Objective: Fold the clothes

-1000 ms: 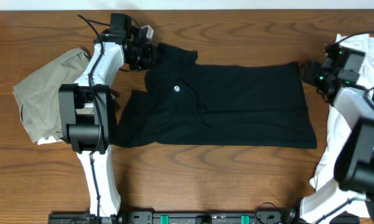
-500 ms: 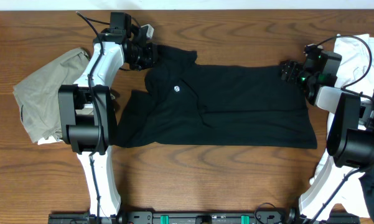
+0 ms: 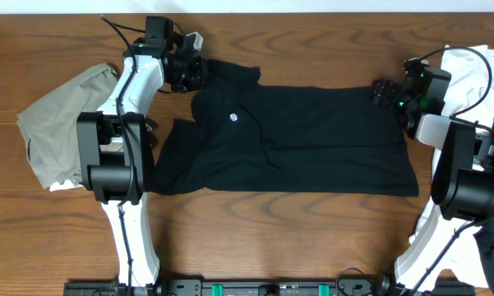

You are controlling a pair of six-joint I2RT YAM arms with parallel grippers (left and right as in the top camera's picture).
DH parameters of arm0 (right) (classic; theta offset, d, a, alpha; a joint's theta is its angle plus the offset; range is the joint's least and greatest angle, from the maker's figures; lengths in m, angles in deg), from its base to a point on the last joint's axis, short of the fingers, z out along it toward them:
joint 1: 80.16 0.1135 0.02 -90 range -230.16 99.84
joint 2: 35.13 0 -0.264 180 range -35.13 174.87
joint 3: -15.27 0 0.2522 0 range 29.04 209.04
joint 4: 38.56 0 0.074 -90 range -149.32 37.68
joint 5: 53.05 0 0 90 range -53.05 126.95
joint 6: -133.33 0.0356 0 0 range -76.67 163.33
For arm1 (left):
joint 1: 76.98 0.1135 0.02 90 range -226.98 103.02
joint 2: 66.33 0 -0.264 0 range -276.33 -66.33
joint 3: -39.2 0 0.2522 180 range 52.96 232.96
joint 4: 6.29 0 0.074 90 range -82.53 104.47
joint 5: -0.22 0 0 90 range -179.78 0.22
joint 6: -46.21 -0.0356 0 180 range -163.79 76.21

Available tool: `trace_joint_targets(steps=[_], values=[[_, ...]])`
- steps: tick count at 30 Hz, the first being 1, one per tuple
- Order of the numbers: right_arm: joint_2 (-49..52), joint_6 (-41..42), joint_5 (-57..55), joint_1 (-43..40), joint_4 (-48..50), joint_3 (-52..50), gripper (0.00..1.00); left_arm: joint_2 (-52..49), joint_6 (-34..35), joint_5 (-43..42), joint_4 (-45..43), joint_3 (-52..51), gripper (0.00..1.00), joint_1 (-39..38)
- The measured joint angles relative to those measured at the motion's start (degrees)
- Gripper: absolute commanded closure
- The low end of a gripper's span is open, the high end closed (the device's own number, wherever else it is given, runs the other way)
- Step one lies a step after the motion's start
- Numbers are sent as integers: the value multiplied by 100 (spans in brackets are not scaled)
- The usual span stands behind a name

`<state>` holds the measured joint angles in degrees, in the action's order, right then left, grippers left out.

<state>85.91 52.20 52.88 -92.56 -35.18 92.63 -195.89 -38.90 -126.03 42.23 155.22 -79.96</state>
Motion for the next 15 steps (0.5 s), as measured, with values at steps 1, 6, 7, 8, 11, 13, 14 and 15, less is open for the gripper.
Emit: trace_joint_targets(steps=[1, 6, 7, 8, 11, 13, 14, 15], values=[[7, -11, -9, 2, 11, 0, 38, 0, -2, 0, 0, 0, 94, 0], [48, -2, -48, 39, 4, 0, 93, 0, -2, 2, -4, 0, 94, 0], [55, -4, -63, 55, -4, 0, 97, 0, -2, 0, -4, 0, 94, 0], [63, -2, -68, 76, -4, 0, 99, 0, -2, 0, -4, 0, 94, 0], [68, 26, -140, 120, -20, 0, 99, 0, -2, 0, -2, 0, 94, 0], [68, 70, -243, 125, -87, 15, 99, 0, -2, 0, 15, 0, 94, 0], [59, 98, -286, 125, -142, 28, 99, 0, -2, 0, 37, 0, 94, 0], [26, 146, -367, 125, -245, 50, 99, 0, -2, 0, 83, 0, 94, 0]])
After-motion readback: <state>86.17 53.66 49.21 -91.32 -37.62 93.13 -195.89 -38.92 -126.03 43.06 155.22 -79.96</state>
